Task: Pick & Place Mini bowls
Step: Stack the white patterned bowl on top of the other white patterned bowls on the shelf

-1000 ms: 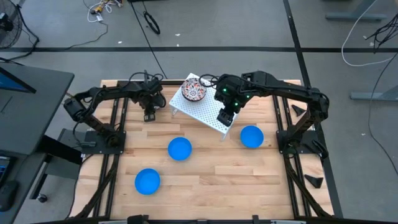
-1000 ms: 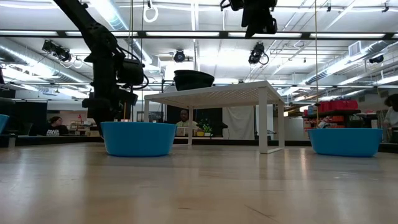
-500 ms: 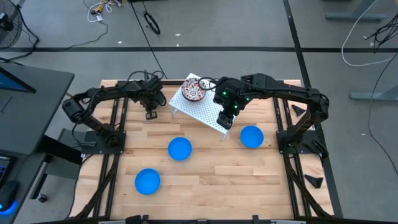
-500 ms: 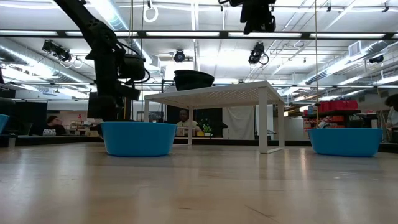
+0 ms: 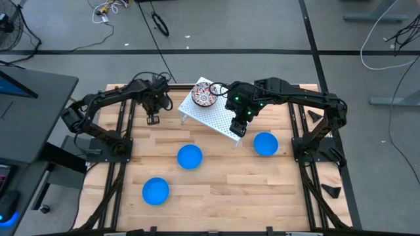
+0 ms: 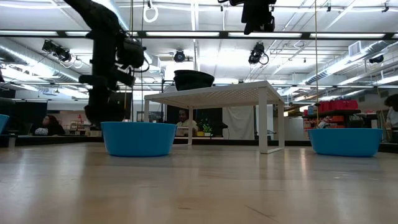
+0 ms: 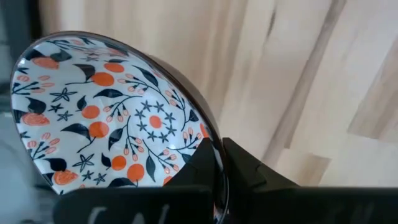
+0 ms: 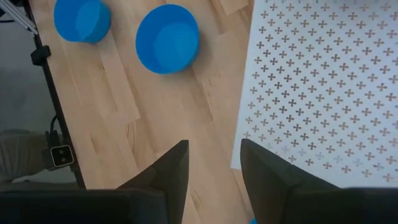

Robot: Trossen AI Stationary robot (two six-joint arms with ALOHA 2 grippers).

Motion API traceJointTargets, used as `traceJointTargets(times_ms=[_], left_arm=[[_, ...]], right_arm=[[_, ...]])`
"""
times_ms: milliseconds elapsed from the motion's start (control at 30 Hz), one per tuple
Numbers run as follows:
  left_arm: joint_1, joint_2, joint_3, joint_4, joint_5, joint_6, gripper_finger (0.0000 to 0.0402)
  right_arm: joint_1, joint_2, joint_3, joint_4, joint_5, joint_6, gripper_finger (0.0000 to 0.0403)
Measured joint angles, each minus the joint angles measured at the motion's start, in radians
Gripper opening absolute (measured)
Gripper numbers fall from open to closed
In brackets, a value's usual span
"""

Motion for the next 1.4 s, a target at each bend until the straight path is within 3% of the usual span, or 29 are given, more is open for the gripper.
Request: traceJointTargets(times_ms=[133,733,1067,1400], left_arm=[[-0.036,-0.002,0.089,-0.093,-0.06,0.009,0.0012],[-0.149,-0.002,0.487,-0.442,-0.115,-0.011,0.0012],[-0.2,-0.003,0.564,-0.526,-0.147,-0.051,0.0012],[-0.26,0.06,0.655,-0.506,-0.192,-0.042,0.0012]], right_arm=[[0.0,0.0,0.0,0.0,0.0,0.0,0.0146],[0.0,0.0,0.0,-0.018,-0.003,-0.008,0.0146],[-0.005,-0.018,-0.001,-0.146,0.034,-0.032,0.0146],[-0.021,-0.15,-0.001,-0.144,0.117,-0.03,0.0146]])
